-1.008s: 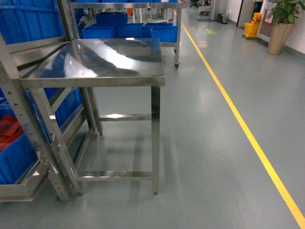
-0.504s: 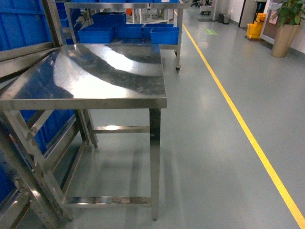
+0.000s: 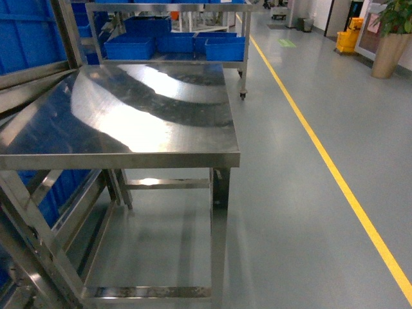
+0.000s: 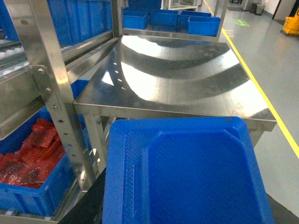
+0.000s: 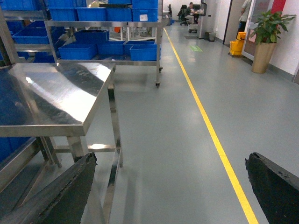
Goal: Pick blue part to blue bin on bottom shelf
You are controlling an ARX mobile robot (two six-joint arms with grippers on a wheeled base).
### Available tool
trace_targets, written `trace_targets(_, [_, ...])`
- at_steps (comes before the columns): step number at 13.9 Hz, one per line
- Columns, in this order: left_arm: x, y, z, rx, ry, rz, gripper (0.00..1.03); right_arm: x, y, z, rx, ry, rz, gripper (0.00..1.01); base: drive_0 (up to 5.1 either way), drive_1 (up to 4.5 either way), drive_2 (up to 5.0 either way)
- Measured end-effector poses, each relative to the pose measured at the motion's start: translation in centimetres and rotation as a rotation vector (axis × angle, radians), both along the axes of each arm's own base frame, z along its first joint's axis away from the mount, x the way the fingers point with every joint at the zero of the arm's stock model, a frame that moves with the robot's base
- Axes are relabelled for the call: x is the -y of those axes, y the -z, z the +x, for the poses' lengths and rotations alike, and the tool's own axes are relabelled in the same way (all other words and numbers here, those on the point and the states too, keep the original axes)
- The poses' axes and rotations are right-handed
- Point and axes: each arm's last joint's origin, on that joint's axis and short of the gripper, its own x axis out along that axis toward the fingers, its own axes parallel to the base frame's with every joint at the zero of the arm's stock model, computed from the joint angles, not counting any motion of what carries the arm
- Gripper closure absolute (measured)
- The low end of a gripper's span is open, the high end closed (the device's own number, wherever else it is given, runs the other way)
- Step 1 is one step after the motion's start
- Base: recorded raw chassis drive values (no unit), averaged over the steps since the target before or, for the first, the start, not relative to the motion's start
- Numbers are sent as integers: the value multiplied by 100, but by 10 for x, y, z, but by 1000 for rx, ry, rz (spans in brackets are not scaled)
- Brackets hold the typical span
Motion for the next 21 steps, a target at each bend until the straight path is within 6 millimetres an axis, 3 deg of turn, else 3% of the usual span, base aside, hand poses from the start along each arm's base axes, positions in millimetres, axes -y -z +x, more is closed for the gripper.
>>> trace_targets(21, [0, 0, 0, 1, -3, 0, 60, 0, 0, 0, 0, -2, 0, 3, -501, 245, 245])
